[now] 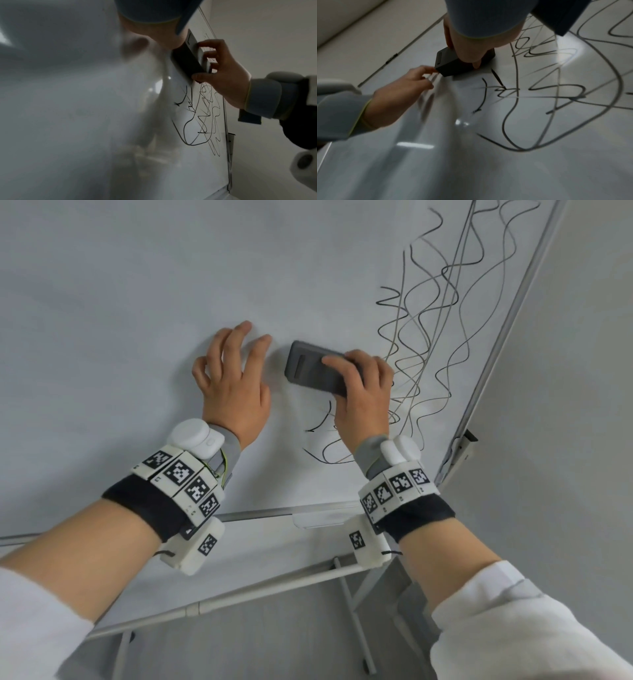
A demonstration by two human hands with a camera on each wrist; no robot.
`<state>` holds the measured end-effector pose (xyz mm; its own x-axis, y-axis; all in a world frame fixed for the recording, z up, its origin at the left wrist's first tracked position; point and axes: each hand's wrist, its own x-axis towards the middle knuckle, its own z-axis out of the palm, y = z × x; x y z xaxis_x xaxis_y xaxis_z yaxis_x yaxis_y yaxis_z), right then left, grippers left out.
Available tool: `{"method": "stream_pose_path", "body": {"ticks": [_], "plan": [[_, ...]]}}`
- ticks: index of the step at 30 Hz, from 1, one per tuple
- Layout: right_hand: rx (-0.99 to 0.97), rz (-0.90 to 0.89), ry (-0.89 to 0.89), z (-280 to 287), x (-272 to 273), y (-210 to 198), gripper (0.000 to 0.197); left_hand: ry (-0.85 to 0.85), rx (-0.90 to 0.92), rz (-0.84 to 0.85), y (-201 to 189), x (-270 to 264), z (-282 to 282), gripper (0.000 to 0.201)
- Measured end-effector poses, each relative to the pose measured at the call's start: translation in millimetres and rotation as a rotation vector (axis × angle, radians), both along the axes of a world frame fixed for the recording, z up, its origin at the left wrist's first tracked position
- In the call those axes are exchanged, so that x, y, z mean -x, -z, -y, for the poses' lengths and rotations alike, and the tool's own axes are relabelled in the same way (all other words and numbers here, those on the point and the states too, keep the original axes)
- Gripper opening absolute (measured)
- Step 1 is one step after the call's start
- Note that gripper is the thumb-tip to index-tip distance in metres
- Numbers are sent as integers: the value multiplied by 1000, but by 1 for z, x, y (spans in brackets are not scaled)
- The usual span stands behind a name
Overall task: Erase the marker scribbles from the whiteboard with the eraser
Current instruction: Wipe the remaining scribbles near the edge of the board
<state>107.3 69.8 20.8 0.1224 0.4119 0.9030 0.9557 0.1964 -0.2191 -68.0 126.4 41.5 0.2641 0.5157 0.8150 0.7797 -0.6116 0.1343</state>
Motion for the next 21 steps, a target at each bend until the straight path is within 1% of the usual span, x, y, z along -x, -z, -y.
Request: {"method": "stream_pose_path", "body": {"ticks": [3, 5, 7, 10, 12, 15, 17, 19, 21], "plan": [[-19, -2, 1, -1, 0, -2, 71, -1, -4, 4, 3, 0, 2, 59], [-3, 21, 3, 3, 1, 15, 71, -1, 2, -7, 6, 1, 3, 58], [35, 49, -6, 8, 3, 42, 71, -1, 8, -15, 10, 3, 3, 57], [106, 72, -23, 17, 5, 64, 62, 4, 18, -20, 16, 5, 4, 57], [99, 83, -33, 18, 3, 59, 61, 5, 20, -20, 20, 6, 6, 57], [62, 35, -22, 13, 0, 39, 70, -5, 21, -13, 23, 5, 8, 57], [46, 11, -19, 11, -1, 30, 72, -9, 24, -9, 24, 4, 9, 58], [40, 7, -20, 12, -1, 32, 72, -6, 31, -9, 26, 4, 10, 58], [57, 7, -28, 15, -1, 47, 73, -3, 33, -16, 29, 4, 11, 57]]}}
